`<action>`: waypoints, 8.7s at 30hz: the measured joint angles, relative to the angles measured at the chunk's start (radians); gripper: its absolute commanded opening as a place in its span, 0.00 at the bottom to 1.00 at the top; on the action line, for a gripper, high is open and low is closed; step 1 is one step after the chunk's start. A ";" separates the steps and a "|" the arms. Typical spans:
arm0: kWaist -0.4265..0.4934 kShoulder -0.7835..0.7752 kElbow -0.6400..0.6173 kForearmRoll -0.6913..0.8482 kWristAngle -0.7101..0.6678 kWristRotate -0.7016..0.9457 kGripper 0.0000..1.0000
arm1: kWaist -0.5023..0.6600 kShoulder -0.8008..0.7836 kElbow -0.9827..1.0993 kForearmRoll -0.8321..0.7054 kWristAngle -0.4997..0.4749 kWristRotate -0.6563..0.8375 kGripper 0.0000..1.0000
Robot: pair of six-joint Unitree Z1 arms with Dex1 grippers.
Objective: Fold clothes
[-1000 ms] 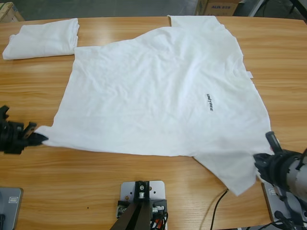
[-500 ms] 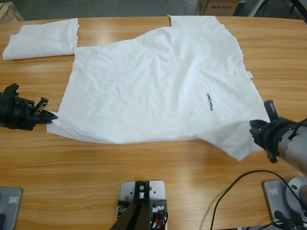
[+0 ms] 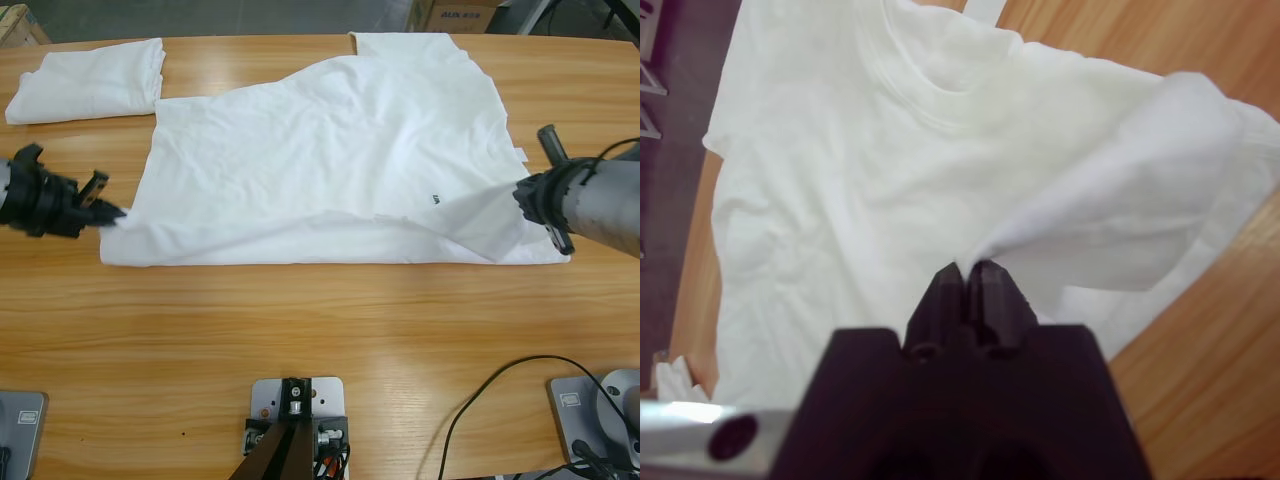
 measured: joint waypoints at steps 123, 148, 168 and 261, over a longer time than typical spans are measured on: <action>-0.369 0.061 -0.238 0.265 0.155 0.821 0.92 | -0.615 -0.173 0.158 -0.172 0.642 -1.186 0.00; -0.390 0.071 -0.226 0.265 0.157 0.821 0.92 | -0.927 0.012 -0.053 0.261 0.717 -1.206 0.00; -0.393 0.071 -0.212 0.262 0.157 0.821 0.92 | -0.556 -0.254 -0.112 0.290 0.523 -1.118 1.00; -0.445 0.047 -0.184 0.249 0.157 0.771 0.92 | -0.252 0.008 0.113 -0.315 0.551 -1.066 0.00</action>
